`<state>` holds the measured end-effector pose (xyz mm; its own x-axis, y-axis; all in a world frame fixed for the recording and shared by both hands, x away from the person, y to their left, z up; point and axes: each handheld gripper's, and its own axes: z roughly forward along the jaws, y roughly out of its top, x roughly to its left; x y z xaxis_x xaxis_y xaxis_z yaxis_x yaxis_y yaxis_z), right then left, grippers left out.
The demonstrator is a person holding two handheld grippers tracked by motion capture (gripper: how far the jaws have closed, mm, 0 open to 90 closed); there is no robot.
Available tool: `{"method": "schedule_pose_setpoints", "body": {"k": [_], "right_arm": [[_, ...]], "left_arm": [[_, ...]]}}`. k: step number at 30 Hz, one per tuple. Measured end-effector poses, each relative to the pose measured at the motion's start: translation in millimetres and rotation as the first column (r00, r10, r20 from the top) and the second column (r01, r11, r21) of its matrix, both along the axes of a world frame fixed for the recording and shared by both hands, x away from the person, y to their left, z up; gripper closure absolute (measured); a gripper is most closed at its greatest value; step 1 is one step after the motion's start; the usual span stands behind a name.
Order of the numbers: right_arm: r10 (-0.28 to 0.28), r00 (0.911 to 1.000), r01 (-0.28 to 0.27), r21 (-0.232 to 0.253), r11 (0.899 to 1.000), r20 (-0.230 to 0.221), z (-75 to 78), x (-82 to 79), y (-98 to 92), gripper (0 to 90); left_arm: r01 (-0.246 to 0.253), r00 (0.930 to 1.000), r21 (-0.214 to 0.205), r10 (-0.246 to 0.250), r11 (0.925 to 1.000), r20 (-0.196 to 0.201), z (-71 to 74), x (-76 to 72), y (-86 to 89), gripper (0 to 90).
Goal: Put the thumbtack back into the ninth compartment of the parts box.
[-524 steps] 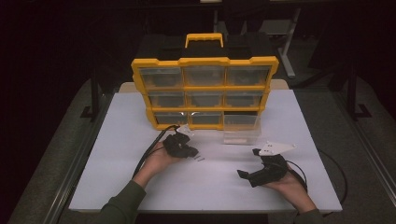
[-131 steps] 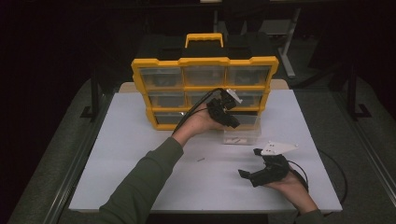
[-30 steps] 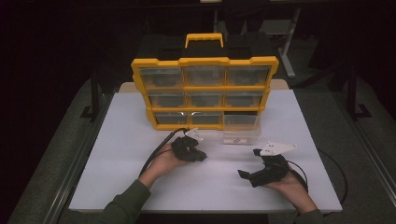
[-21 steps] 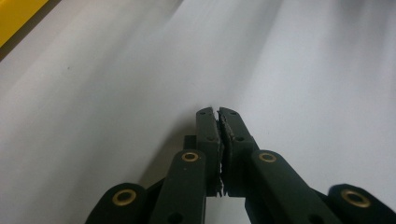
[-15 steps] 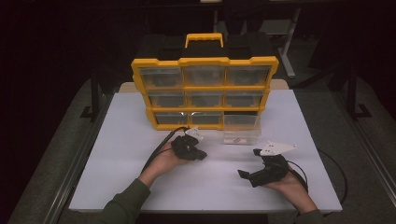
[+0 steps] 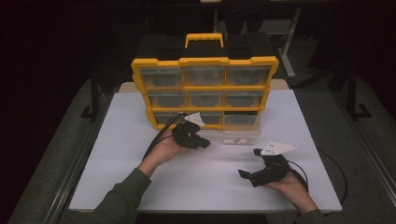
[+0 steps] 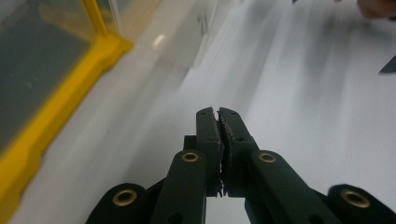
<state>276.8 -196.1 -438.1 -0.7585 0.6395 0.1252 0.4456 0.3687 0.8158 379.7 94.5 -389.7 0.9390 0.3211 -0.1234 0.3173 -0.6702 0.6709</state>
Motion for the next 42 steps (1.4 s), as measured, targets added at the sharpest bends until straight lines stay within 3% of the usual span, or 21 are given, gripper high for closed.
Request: {"method": "schedule_pose_setpoints", "body": {"k": [15,24,36,42], "right_arm": [[-0.006,1.0,0.006,0.003,1.0,-0.001,-0.2,-0.6,-1.3,0.0],[-0.006,1.0,0.006,-0.001,1.0,-0.001,-0.5,-0.4,-1.5,0.0],[-0.005,1.0,0.005,-0.001,1.0,0.001,-0.3,-0.2,-1.0,0.0],[-0.005,1.0,0.005,0.001,1.0,0.001,0.0,-0.2,-1.2,0.0]], "left_arm": [[0.055,0.998,-0.014,-0.054,0.9984,0.034,42.5,23.2,-30.5,87.5],[0.068,0.9966,-0.02,-0.067,0.9975,0.047,55.1,32.2,-54.2,87.5],[0.081,0.9953,-0.007,-0.081,0.9966,0.054,52.4,40.2,-81.7,87.5],[0.078,0.9963,0.018,-0.079,0.9968,0.036,35.6,45.1,-96.7,87.5]]}}
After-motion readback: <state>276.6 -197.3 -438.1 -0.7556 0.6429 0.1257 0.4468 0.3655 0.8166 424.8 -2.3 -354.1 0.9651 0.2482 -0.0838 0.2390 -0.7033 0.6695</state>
